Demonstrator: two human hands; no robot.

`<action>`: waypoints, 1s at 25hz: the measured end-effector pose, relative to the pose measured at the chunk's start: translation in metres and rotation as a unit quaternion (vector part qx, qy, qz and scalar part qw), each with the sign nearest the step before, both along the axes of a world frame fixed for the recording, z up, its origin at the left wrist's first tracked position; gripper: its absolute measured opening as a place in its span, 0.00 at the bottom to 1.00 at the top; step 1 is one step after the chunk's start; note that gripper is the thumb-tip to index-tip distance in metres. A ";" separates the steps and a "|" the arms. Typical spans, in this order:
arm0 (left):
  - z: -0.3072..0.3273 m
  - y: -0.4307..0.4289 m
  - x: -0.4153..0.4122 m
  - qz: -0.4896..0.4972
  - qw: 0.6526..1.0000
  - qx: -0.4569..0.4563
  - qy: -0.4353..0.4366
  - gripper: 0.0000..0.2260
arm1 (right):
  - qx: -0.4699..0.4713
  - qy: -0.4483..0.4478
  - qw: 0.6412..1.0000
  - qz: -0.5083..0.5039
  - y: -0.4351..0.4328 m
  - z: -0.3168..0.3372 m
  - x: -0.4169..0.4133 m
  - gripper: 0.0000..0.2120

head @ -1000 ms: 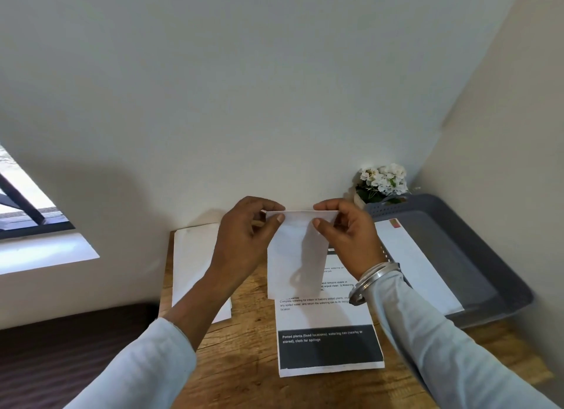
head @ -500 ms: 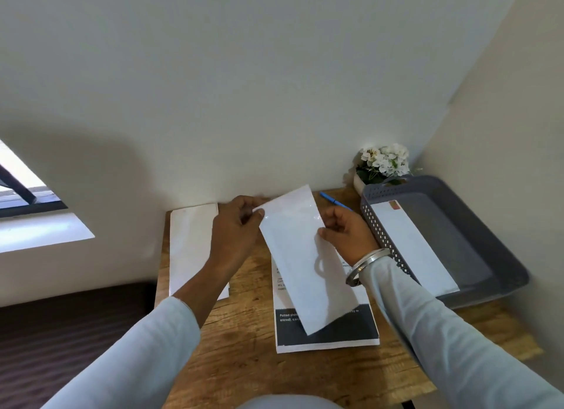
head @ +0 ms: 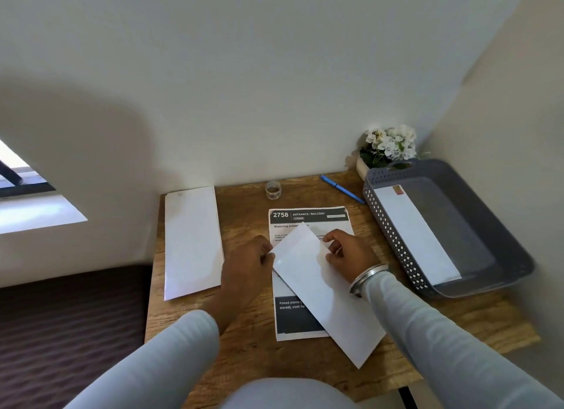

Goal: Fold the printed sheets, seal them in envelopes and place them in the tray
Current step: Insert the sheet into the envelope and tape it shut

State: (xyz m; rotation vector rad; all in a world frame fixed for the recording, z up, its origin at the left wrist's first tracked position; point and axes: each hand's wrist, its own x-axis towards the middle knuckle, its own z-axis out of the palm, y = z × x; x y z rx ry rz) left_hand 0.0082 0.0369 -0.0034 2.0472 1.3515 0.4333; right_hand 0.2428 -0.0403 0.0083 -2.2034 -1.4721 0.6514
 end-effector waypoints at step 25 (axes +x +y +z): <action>-0.028 -0.010 -0.019 -0.215 0.935 0.210 0.187 0.22 | -0.072 -0.271 0.942 0.185 0.034 -0.008 -0.032 0.28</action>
